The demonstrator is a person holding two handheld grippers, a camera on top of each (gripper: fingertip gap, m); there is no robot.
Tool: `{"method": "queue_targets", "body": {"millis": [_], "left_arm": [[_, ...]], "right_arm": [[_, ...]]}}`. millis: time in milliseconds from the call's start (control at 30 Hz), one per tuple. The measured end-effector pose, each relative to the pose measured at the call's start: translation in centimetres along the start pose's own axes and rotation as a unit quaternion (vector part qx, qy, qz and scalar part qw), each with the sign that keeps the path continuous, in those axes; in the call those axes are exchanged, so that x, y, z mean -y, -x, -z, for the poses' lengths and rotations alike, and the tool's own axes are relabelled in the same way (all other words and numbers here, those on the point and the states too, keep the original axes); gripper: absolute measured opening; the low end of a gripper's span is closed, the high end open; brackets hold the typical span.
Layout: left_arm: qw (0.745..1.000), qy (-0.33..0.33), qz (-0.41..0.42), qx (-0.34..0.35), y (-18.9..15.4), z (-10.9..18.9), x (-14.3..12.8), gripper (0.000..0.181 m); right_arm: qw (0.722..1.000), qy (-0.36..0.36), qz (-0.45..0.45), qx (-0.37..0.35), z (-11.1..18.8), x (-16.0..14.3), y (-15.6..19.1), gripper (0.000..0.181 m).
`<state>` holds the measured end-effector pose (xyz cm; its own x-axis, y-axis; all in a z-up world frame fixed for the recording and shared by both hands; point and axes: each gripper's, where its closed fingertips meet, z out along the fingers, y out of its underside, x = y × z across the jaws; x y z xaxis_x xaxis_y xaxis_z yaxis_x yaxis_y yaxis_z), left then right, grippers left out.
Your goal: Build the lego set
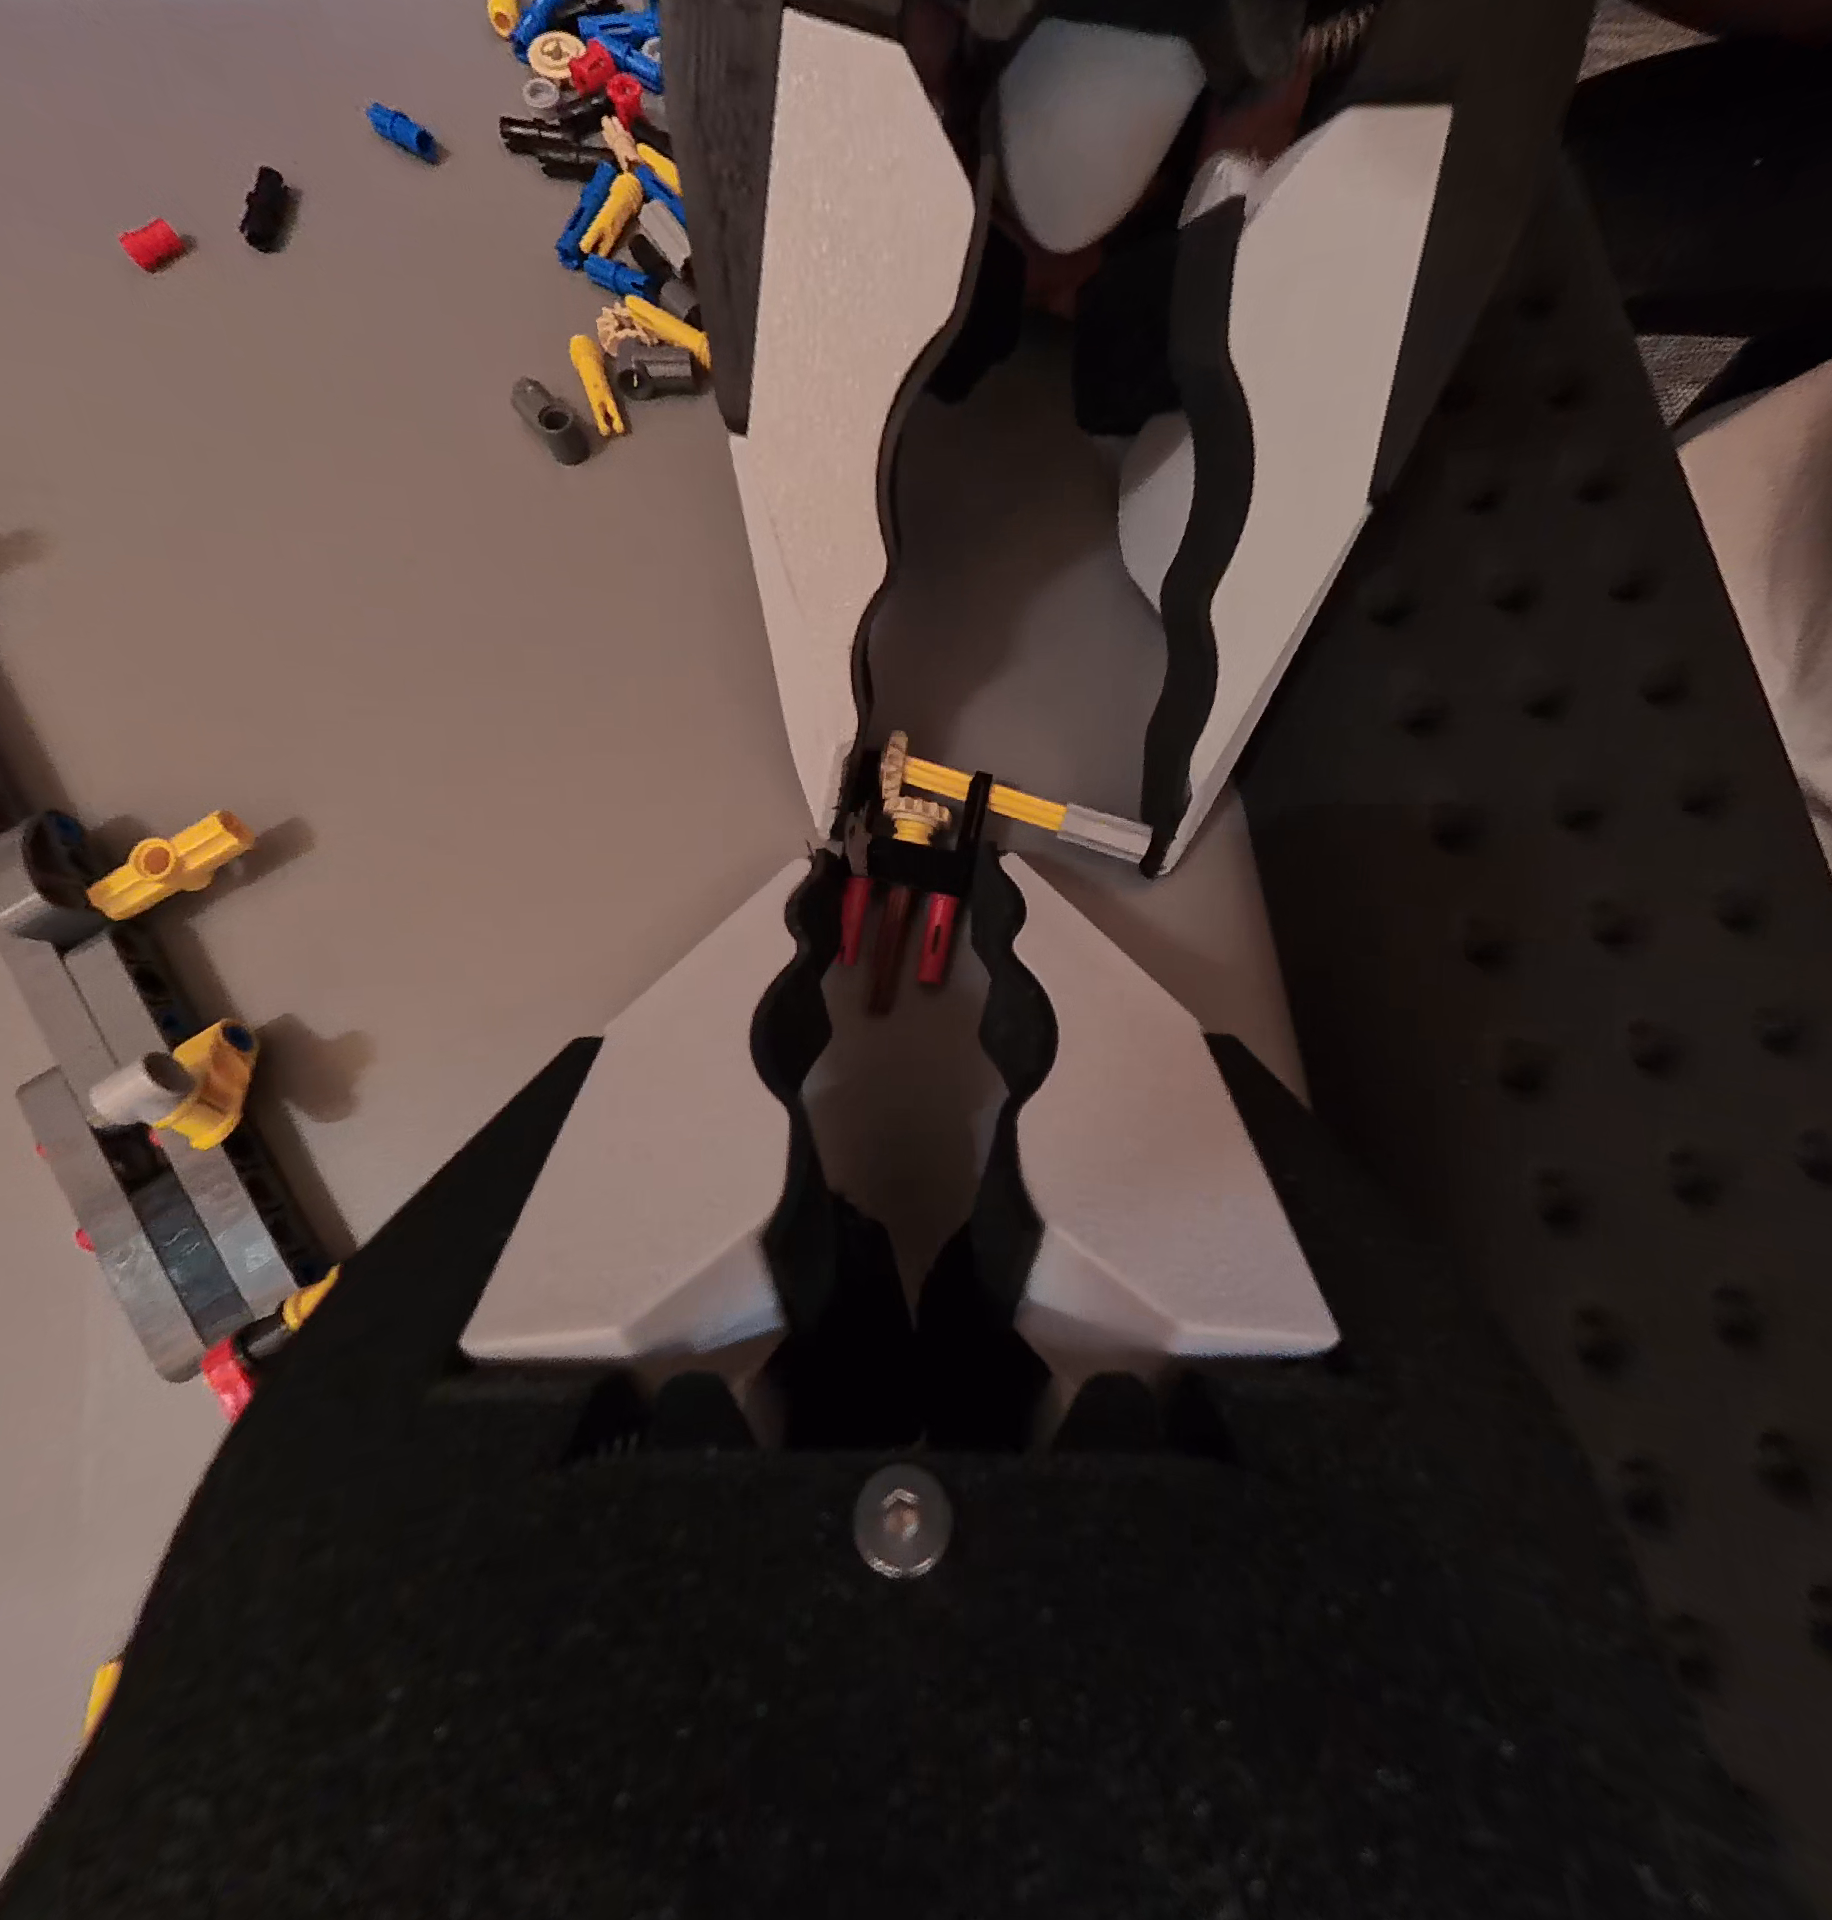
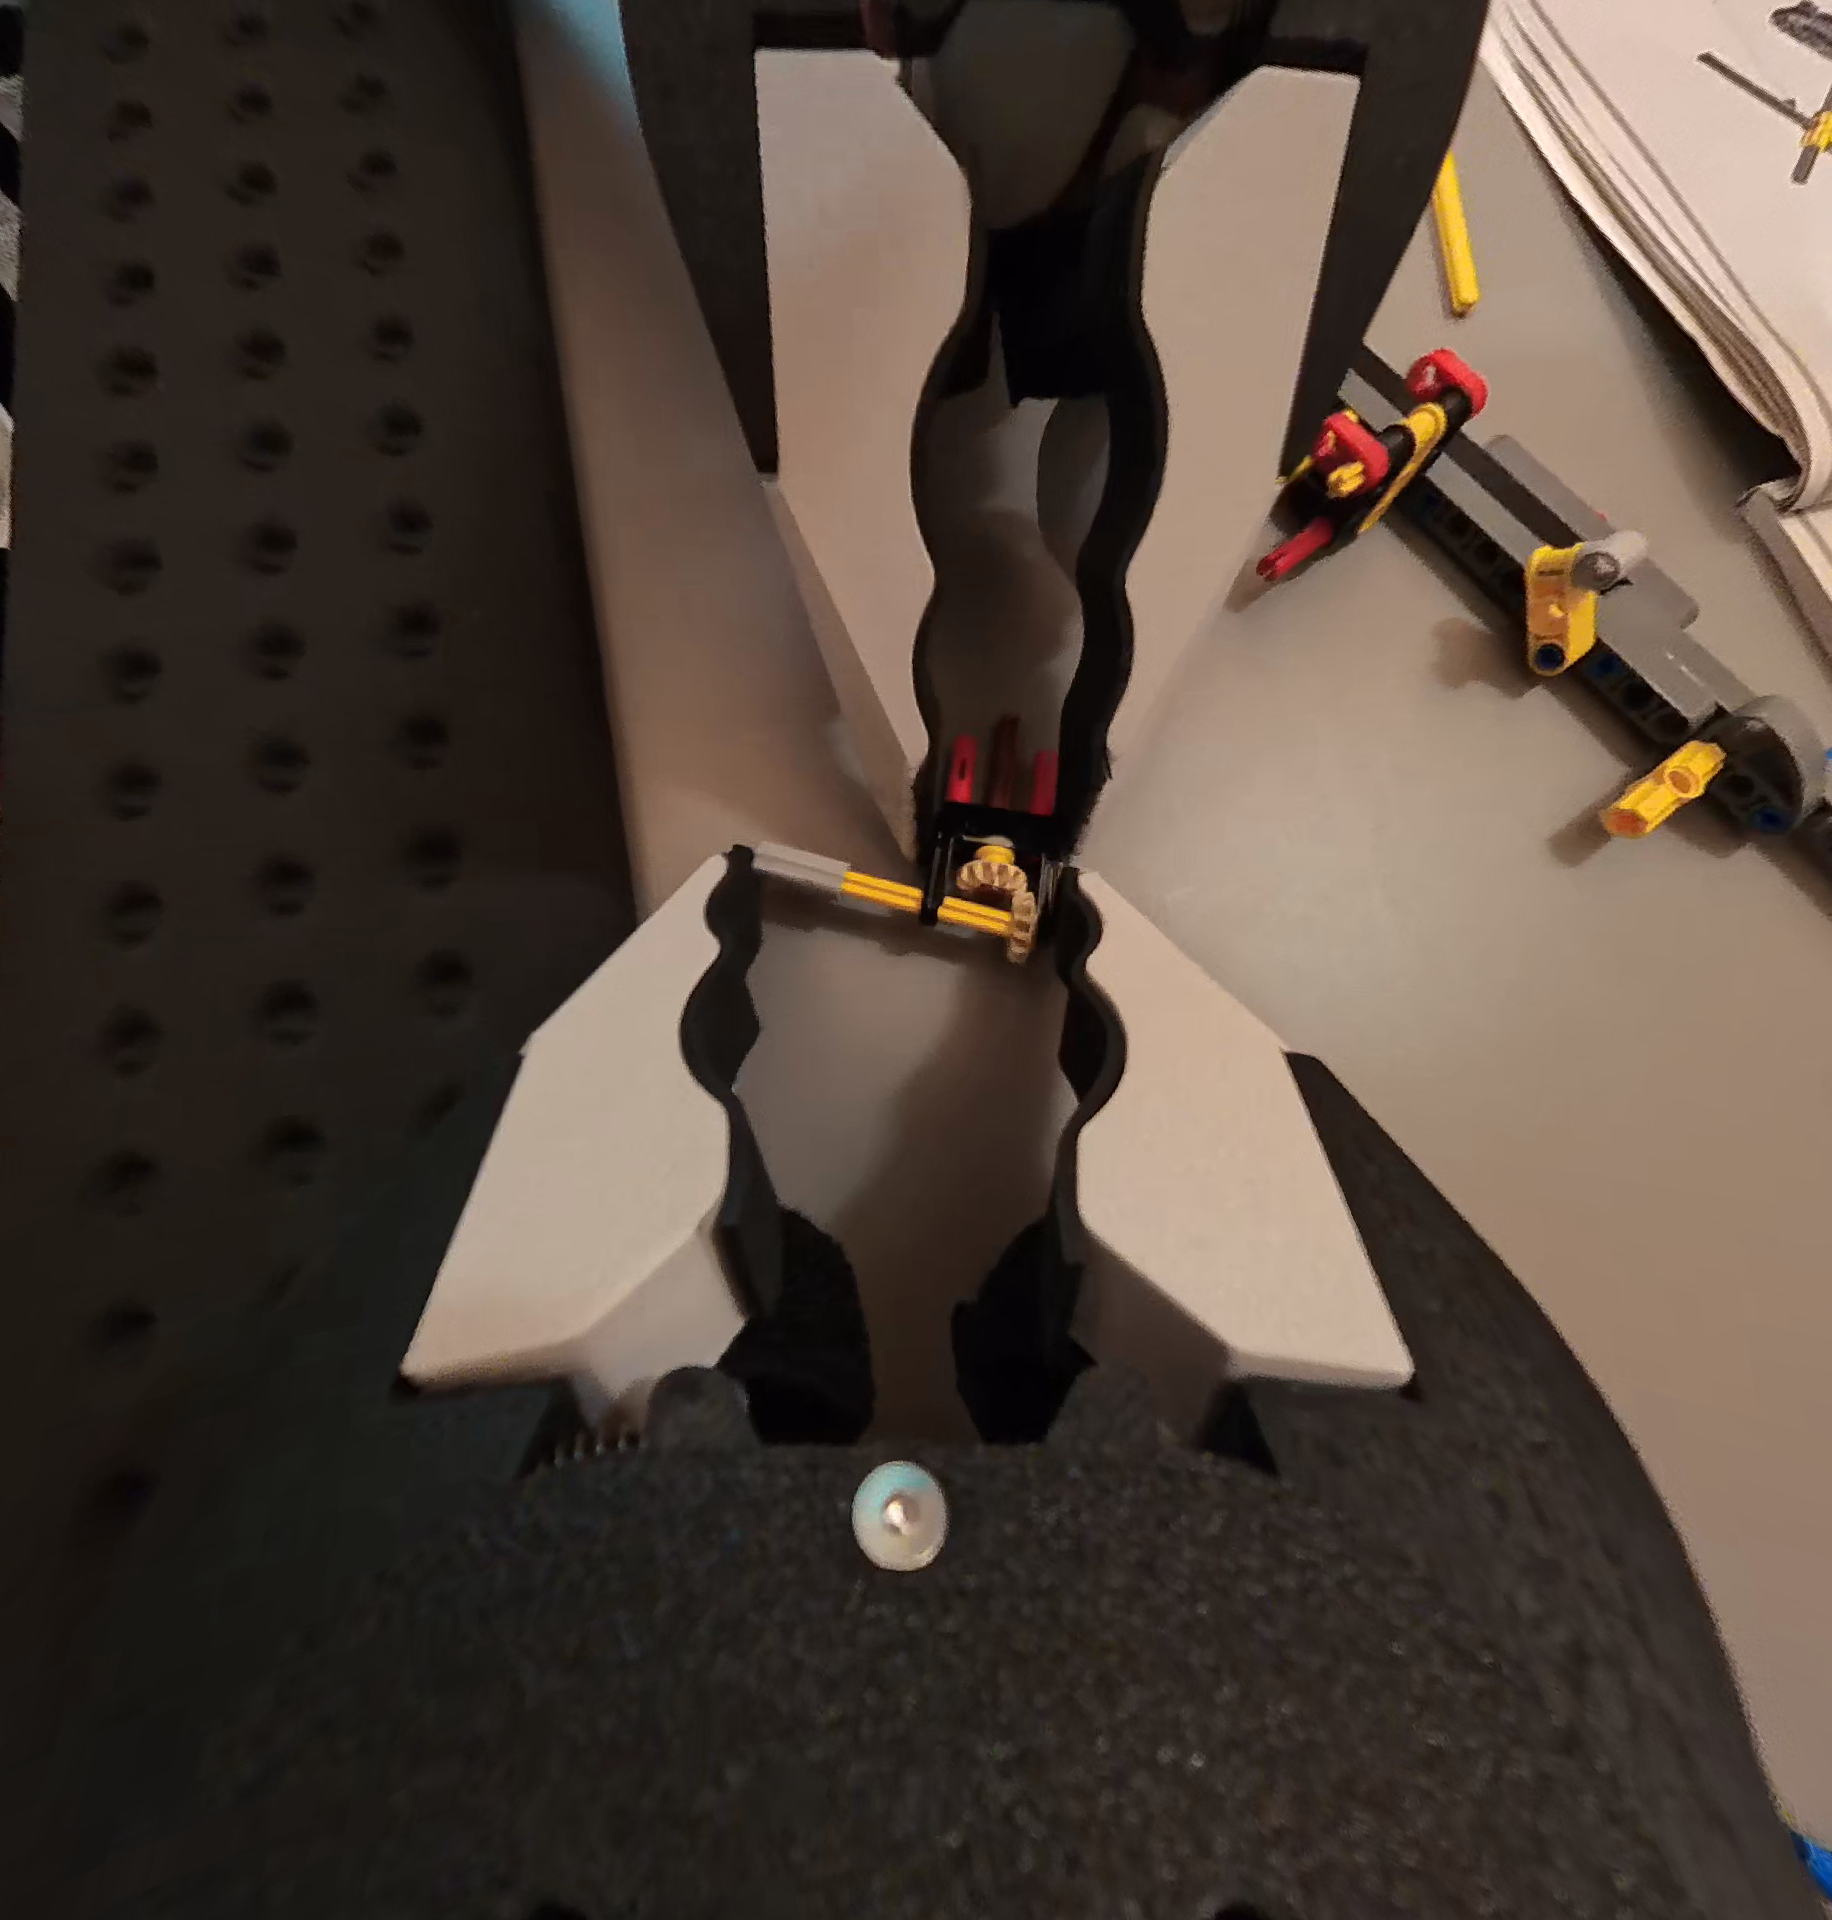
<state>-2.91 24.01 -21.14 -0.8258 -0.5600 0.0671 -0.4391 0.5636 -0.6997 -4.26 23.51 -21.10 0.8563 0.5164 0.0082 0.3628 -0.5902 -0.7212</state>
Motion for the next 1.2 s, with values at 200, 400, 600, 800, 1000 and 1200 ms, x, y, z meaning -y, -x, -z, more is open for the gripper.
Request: {"method": "queue_targets", "body": {"millis": [200, 400, 600, 800, 1000, 1200], "left_arm": [[1.0, 0.011, 0.001, 0.003, 0.4, 0.49, -0.45, 0.023], [1.0, 0.011, 0.003, 0.001, 0.42, 0.55, -0.54, 0.023], [1.0, 0.011, 0.009, 0.002, 0.38, 0.56, -0.51, 0.023], [0.999, 0.004, 0.026, -0.019, 0.01, 0.72, -0.49, 0.022], [1.0, 0.013, -0.016, -0.008, -0.19, 0.66, -0.6, 0.022], [0.999, 0.009, -0.037, -0.006, -0.33, 0.52, -0.54, 0.022]], "right_arm": [[1.0, -0.007, -0.024, -0.002, 0.19, -0.02, -0.33, 0.056], [1.0, -0.007, -0.015, -0.012, 0.11, -0.05, -0.37, 0.055], [1.0, -0.005, 0.002, -0.018, 0.07, -0.15, -0.39, 0.055], [1.0, -0.01, 0.002, -0.015, 0.02, -0.16, -0.29, 0.055], [1.0, -0.012, -0.002, -0.001, 0.04, -0.15, -0.07, 0.054], [0.999, -0.019, -0.019, 0.029, 0.25, -0.06, 0.19, 0.054]]}}
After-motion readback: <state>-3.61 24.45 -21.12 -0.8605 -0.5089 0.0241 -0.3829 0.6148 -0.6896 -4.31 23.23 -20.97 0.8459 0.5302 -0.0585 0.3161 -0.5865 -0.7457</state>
